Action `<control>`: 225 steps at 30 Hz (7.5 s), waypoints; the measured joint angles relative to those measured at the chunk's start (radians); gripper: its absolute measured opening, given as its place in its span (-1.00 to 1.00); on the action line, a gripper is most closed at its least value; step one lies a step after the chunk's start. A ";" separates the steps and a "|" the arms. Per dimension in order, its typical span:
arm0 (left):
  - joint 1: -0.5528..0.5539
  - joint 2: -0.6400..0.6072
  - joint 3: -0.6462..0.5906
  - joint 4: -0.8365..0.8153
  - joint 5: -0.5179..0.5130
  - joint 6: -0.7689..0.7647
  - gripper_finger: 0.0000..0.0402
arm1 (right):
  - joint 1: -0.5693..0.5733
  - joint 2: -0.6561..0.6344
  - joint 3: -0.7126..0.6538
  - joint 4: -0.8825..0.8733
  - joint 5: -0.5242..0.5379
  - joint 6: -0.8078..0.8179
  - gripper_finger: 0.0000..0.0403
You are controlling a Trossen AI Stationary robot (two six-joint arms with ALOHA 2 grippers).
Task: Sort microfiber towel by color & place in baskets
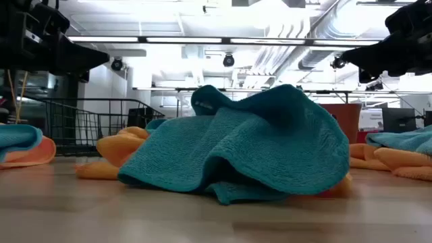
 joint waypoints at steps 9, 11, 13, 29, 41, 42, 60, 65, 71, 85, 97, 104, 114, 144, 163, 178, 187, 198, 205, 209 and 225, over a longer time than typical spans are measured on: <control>0.000 0.000 0.000 0.000 0.000 0.000 -0.96 | 0.000 0.000 0.000 0.000 0.000 0.000 -1.00; 0.000 0.000 0.000 0.000 0.000 0.000 -0.96 | 0.000 0.000 0.000 0.000 0.000 -0.001 -1.00; 0.000 0.000 0.000 0.000 0.000 0.000 -0.96 | 0.000 0.000 0.000 0.000 0.000 0.000 -1.00; 0.000 0.000 0.000 0.000 0.000 0.000 -0.96 | 0.000 0.000 0.000 0.000 0.000 -0.001 -1.00; 0.000 0.000 0.000 0.000 0.000 0.000 -0.96 | 0.000 0.000 0.000 0.000 0.000 0.000 -1.00; 0.000 0.000 0.000 0.000 0.000 0.000 -0.96 | 0.000 0.000 0.000 0.000 0.000 -0.001 -1.00; 0.000 0.000 0.000 0.000 0.000 0.000 -0.96 | 0.000 0.000 0.000 0.000 0.000 0.000 -1.00; 0.000 0.000 0.000 0.000 0.000 0.000 -0.96 | 0.000 0.000 0.000 0.000 0.000 -0.001 -1.00; 0.000 0.000 0.000 0.015 -0.001 0.032 -0.96 | 0.000 0.000 0.000 0.000 0.000 -0.001 -1.00; 0.001 0.115 0.003 0.593 -0.221 -0.728 -0.96 | 0.000 0.000 0.000 0.000 0.000 -0.001 -1.00; -0.179 0.861 0.617 0.195 -0.005 -0.610 -0.90 | 0.000 0.000 0.000 0.000 0.000 -0.001 -1.00; -0.400 1.106 0.922 -0.703 0.125 -0.751 -0.71 | 0.000 0.000 0.000 0.000 0.000 0.000 -1.00; -0.671 1.190 0.897 -0.936 0.143 -0.888 -0.21 | 0.000 0.000 0.000 0.000 0.000 0.000 -1.00; -0.588 1.251 0.607 -0.652 -0.053 -0.645 0.08 | 0.000 0.000 0.000 0.000 0.000 -0.001 -1.00; -0.523 1.234 0.696 -0.636 0.052 -0.591 -0.99 | 0.000 0.000 0.000 0.000 0.000 -0.001 -1.00; -0.389 1.078 1.422 -0.915 -0.118 -0.271 -1.00 | 0.000 0.000 0.000 0.000 0.000 0.000 -1.00; -0.275 1.080 1.863 -1.190 -0.635 -0.003 -1.00 | 0.000 0.000 0.000 0.000 0.000 0.000 -1.00; 0.080 1.049 1.767 -1.196 -0.637 0.170 -1.00 | 0.000 0.000 0.000 0.000 0.000 -0.001 -1.00; 0.227 0.965 1.481 -0.885 -0.499 0.230 -1.00 | 0.000 0.000 0.000 0.000 0.000 0.000 -1.00; 0.329 0.928 1.308 -0.849 -0.538 0.228 -1.00 | 0.000 0.000 0.000 0.000 0.000 -0.001 -1.00; 0.522 0.842 1.179 -0.754 -0.593 0.140 -1.00 | 0.000 0.000 0.000 0.000 0.000 0.000 -1.00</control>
